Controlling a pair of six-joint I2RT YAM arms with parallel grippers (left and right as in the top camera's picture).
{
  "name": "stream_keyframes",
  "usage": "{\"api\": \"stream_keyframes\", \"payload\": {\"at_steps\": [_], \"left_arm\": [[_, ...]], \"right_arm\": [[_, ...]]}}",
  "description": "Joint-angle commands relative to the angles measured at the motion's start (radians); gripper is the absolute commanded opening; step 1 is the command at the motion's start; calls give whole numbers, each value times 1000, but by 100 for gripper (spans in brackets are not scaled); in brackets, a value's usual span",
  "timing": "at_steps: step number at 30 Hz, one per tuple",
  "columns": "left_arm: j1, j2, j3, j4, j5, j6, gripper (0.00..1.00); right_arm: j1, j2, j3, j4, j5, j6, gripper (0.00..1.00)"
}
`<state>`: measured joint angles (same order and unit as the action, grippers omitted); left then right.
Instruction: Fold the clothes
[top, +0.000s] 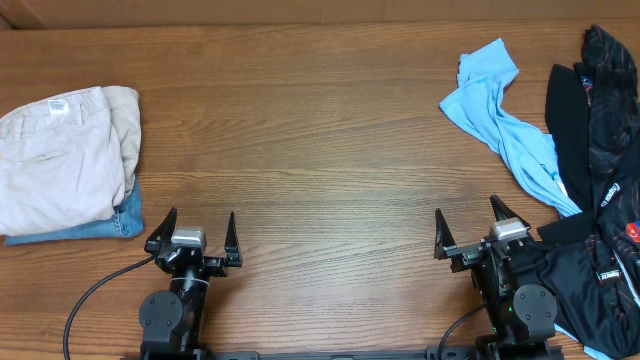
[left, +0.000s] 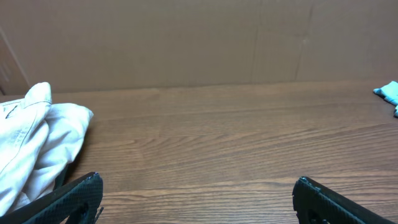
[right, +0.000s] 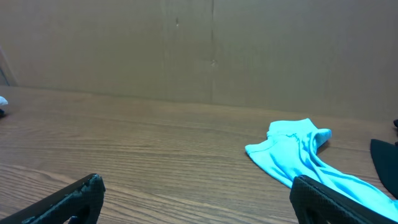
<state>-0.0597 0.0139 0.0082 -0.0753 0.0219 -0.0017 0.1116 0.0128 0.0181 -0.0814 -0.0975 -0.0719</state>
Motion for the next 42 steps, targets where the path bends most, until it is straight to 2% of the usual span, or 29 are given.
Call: {"api": "stream_keyframes", "payload": {"at_steps": [1, 42], "left_arm": [[-6, -8, -3, -1, 1, -13, 100], [-6, -8, -3, -1, -14, -2, 100]], "right_arm": [[-3, -10, -10, 5, -1, -3, 100], [-3, -10, -10, 5, -1, -3, 100]]}}
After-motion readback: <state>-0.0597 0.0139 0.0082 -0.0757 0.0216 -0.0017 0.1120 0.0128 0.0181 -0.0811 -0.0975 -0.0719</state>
